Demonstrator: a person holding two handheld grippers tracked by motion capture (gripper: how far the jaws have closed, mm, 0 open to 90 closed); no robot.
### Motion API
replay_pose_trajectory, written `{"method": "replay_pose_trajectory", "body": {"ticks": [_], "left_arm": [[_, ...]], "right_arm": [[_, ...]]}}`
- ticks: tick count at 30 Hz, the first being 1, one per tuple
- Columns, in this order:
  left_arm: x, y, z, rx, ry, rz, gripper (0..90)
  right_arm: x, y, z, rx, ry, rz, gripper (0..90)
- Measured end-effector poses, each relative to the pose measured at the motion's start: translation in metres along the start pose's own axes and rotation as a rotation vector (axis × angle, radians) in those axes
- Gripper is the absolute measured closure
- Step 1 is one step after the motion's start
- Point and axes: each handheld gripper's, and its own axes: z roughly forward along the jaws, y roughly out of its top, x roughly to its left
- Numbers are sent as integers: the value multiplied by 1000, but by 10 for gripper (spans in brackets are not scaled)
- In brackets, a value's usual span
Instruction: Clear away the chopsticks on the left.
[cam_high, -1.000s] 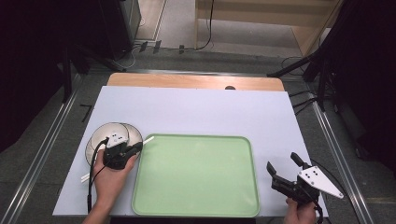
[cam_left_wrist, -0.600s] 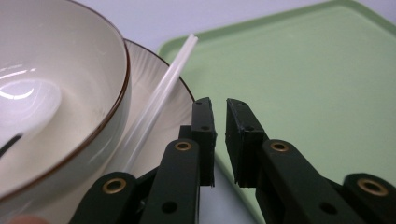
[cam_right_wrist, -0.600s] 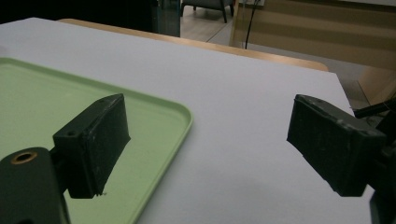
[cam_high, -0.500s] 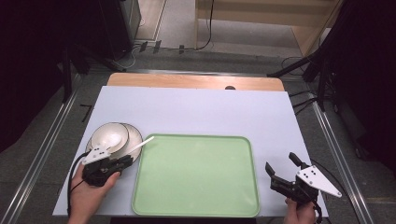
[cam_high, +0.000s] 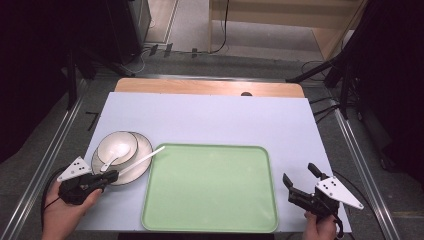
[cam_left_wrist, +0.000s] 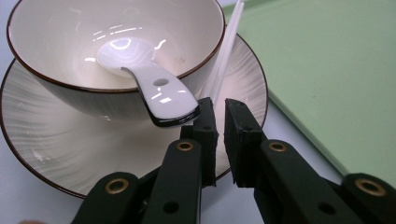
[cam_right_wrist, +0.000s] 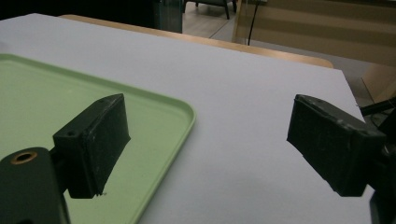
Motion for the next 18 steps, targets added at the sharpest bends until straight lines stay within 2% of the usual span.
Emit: {"method": "replay_pose_trajectory", "body": {"ticks": [4, 10, 15, 18], "left_arm": [[-1, 0, 3, 16, 14, 3, 810], [-3, 0, 7, 23, -6, 4, 793], [-5, -1, 13, 55, -5, 19, 772], [-4, 1, 8, 34, -8, 19, 758]], "right_arm": [[0, 0, 1, 0, 2, 0, 129], [-1, -1, 1, 6, 7, 4, 129], [-1, -1, 2, 7, 9, 10, 129], [-2, -1, 2, 7, 9, 9, 129]]}}
